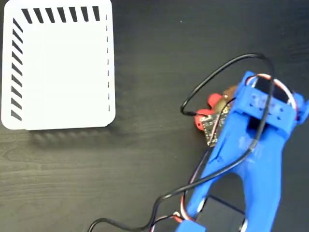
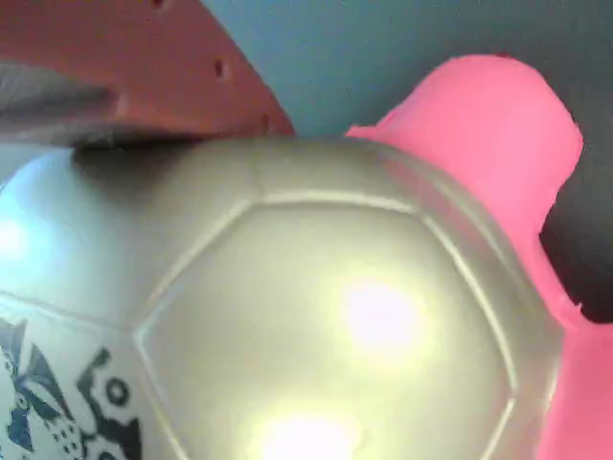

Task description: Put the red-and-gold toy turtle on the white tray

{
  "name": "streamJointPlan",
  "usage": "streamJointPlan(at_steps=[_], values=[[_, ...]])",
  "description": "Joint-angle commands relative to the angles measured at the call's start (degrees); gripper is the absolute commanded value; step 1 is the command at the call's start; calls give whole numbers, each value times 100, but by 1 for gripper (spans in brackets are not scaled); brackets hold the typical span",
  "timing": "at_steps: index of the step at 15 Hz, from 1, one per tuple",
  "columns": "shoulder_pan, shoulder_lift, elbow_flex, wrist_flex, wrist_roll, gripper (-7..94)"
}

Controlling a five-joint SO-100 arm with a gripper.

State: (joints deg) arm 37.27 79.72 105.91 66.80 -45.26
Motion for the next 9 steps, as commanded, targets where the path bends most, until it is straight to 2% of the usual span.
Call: streamJointPlan(at_steps=[1, 4, 6, 9], values=[[-44, 483, -1239, 888, 519, 0], [-422, 694, -2856, 2276, 1292, 0], [-756, 826, -3480, 2549, 2004, 0], [-1134, 993, -3647, 2382, 2874, 0]])
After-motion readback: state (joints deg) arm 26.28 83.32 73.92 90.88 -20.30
